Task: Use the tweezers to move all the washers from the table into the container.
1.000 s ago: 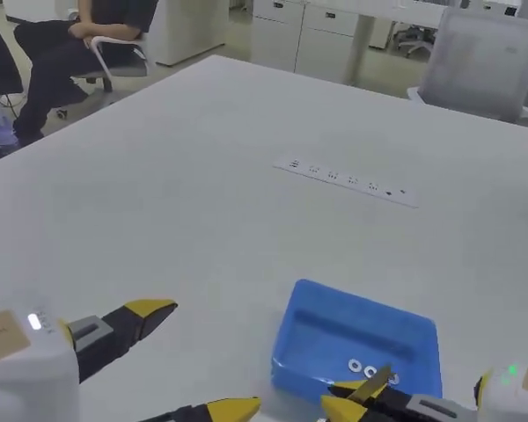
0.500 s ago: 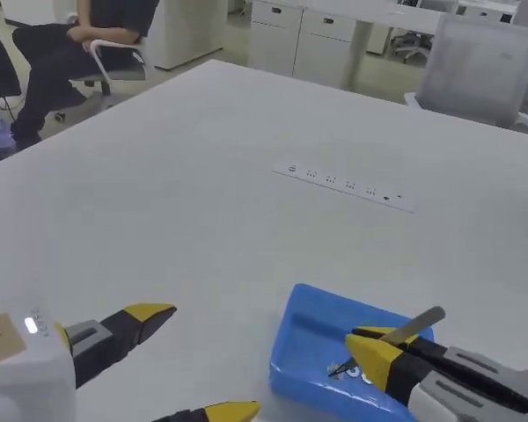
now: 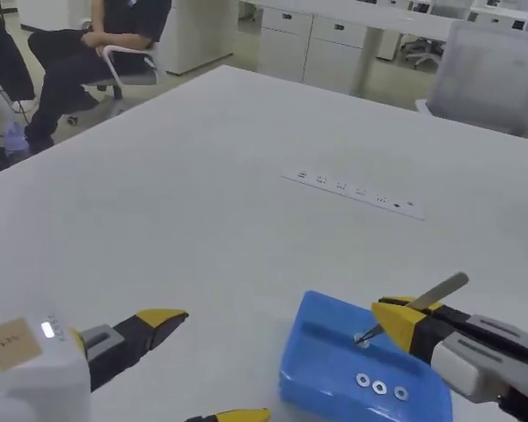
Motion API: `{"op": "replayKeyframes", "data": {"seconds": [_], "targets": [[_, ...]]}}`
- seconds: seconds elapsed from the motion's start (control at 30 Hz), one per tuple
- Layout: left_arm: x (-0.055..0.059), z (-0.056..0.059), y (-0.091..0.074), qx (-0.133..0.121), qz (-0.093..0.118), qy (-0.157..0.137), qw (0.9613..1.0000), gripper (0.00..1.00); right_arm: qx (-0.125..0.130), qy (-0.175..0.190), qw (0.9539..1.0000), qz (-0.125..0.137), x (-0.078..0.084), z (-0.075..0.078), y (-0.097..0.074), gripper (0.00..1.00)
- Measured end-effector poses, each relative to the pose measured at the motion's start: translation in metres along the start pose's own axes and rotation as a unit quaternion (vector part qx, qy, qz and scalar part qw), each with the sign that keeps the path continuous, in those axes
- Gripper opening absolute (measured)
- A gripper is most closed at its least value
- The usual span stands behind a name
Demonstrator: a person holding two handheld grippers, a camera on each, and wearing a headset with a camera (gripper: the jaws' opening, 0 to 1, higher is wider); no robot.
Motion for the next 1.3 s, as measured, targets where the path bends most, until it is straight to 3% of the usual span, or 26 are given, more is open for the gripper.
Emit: {"op": "replayKeyframes", "data": {"seconds": [0.4, 0.6, 0.97, 1.3], "targets": [[0.0, -0.001, 0.0, 0.0, 0.001, -0.001, 1.0, 0.67, -0.032, -0.027, 0.9982, -0.043, -0.001, 0.021, 0.032, 0.03], [0.0, -0.001, 0.0, -0.002, 0.001, -0.002, 1.0, 0.67, -0.041, -0.031, 0.9954, -0.081, 0.009, 0.025, 0.043, 0.03], [0.001, -0.001, 0.0, -0.001, -0.002, -0.001, 1.0, 0.67, -0.049, -0.011, 0.9848, -0.166, 0.033, 0.031, 0.055, 0.03], [0.001, -0.001, 0.0, -0.003, -0.003, -0.001, 1.0, 0.67, -0.051, -0.005, 0.9804, -0.19, 0.049, 0.044, 0.057, 0.03]]}}
Point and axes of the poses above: the centre of the closed fingertips' face, and the gripper's own axes: y roughly forward along the fingers, z roughly to its right, x roughly out of its underside, the point moved 8 cm from there along -y, roughly backward along the fingers, and after that the axes turned 4 degrees about -y, right-handed, at the moved point
